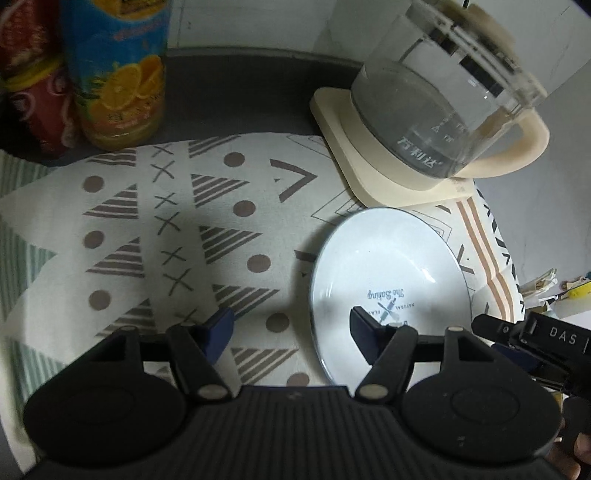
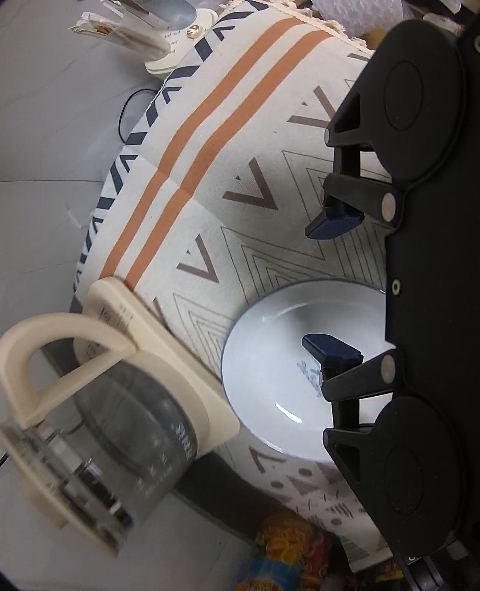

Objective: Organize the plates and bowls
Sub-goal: 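Move both grippers to the rim of the white 'Bakery' plate, then close both grippers on the rim of the 'Bakery' plate, then carry the 'Bakery' plate with both grippers and lower it onto the plate stack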

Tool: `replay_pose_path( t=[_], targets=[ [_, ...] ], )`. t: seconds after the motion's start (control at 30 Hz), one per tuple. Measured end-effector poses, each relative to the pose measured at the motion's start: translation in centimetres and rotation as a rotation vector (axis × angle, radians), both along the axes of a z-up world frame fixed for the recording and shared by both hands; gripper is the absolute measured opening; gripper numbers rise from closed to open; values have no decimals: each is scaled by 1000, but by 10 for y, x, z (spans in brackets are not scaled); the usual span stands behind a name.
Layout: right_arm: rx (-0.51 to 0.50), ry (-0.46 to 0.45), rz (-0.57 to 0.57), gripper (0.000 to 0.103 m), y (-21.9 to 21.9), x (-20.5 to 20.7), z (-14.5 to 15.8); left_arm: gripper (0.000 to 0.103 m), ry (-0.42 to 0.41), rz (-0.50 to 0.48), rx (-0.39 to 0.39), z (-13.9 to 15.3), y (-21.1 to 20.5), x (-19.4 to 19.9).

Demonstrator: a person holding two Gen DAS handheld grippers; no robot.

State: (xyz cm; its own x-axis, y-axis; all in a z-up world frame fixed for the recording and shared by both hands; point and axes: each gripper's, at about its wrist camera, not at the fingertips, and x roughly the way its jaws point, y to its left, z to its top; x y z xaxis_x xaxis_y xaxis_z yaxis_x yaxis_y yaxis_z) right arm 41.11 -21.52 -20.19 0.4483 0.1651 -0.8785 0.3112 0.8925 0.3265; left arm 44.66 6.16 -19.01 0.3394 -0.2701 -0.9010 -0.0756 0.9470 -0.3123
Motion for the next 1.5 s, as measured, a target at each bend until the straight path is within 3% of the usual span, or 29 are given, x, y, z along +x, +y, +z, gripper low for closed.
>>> replay_pose_path(
  t=[0.1, 0.33, 0.5, 0.73, 0.8, 0.83, 1.23, 1.5],
  targets=[
    [-4, 35, 24, 55, 2, 11, -7, 64, 21, 2, -2, -8, -1, 7],
    [22, 113, 35, 39, -4, 33, -23, 50, 69, 11, 1, -22, -8, 14],
    [45, 159, 59, 38, -7, 44, -33, 46, 64, 2, 19, -22, -13, 16],
    [76, 184, 118, 40, -2, 57, -37, 26, 86, -10, -30, -26, -17, 17],
    [43, 179, 149, 39, 5, 61, -36, 20, 85, -10, -31, -27, -18, 18],
    [24, 169, 167, 28, 9, 61, -35, 13, 91, -14, -50, -27, -19, 19],
    [45, 2, 181, 9, 9, 35, -10, 13, 42, 46, -63, -11, 2, 12],
    [70, -95, 223, 6, 23, 19, 17, 13, -8, 87, -53, 9, 23, -5]
  ],
)
